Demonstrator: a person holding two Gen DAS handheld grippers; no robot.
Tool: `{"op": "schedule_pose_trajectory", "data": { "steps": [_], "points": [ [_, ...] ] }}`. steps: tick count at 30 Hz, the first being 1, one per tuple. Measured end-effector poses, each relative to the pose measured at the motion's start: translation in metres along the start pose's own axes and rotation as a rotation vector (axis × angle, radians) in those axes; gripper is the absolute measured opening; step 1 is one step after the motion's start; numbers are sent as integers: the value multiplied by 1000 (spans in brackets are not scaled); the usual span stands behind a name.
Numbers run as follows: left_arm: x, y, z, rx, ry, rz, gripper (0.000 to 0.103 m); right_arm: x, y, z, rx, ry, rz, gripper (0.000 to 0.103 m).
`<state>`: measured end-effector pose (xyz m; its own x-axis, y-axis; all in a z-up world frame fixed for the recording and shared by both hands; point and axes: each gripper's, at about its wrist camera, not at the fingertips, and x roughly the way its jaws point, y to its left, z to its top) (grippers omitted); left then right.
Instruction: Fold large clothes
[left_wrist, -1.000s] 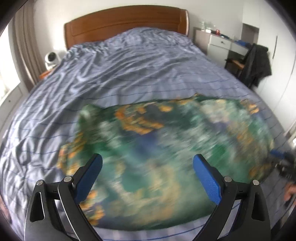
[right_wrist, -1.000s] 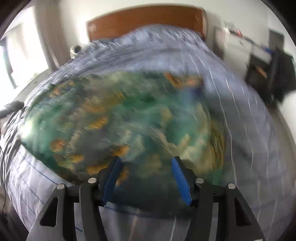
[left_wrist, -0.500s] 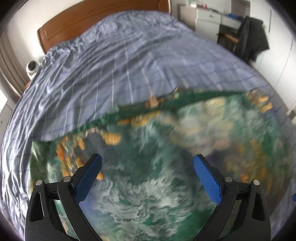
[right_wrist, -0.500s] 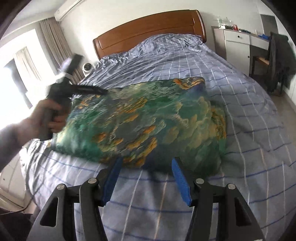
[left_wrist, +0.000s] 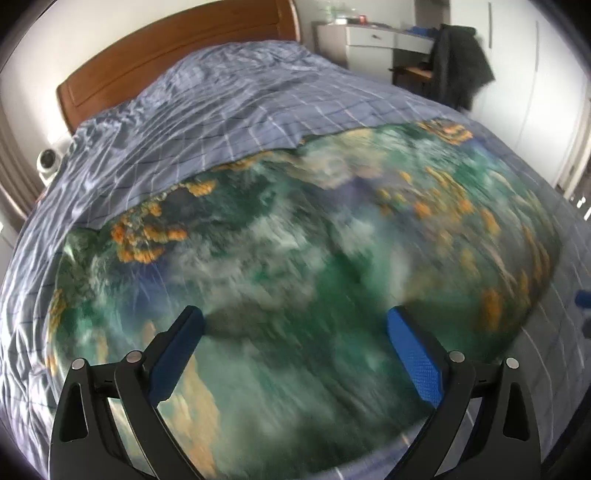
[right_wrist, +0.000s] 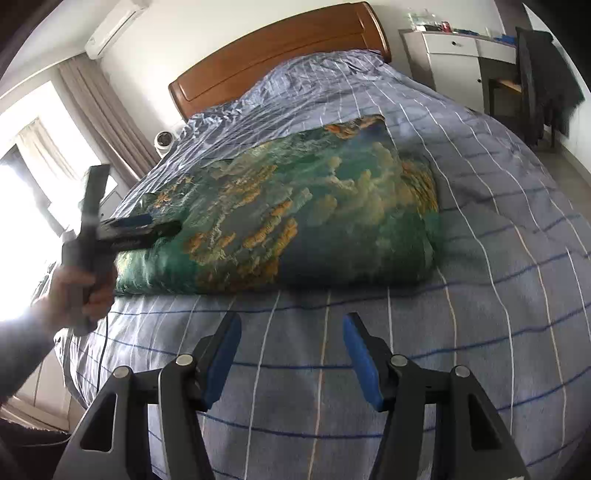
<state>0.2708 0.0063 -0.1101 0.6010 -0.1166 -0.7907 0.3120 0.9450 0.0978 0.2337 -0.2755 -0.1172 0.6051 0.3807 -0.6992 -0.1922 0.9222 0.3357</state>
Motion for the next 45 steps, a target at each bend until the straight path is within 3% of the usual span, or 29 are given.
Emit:
{"op": "schedule_pose_trajectory", "data": {
  "steps": [4,10,14,22,28,34,40,41,45],
  "points": [
    [-15,-19,-22,40,-6,-24,100,2,-4,-8,22,16,-13,59],
    [-49,-62,-51,190,-56,-77,100,-1,-23,-7,93,12,-61,59],
    [-61,-61,-37,130,-95,-131,100,-6,-49,8,210,-4,-101,75],
    [-58,-60,-20,94,-122,-139,100,7,-79,27,392,6,-70,75],
    [-51,-58,-25,111,-117,-116,100,12,-77,30,392,8,-32,75],
    [-41,-68,-28,176,-139,-88,100,5,-104,34,501,-60,-2,78],
    [-5,-71,-21,151,-70,-102,102,41,-109,44,527,3,105,80],
    [-1,-71,-20,149,-61,-109,103,51,-107,48,518,16,101,84],
    [-2,-59,-17,111,-25,-166,102,75,-109,52,541,8,80,84]
  ]
}}
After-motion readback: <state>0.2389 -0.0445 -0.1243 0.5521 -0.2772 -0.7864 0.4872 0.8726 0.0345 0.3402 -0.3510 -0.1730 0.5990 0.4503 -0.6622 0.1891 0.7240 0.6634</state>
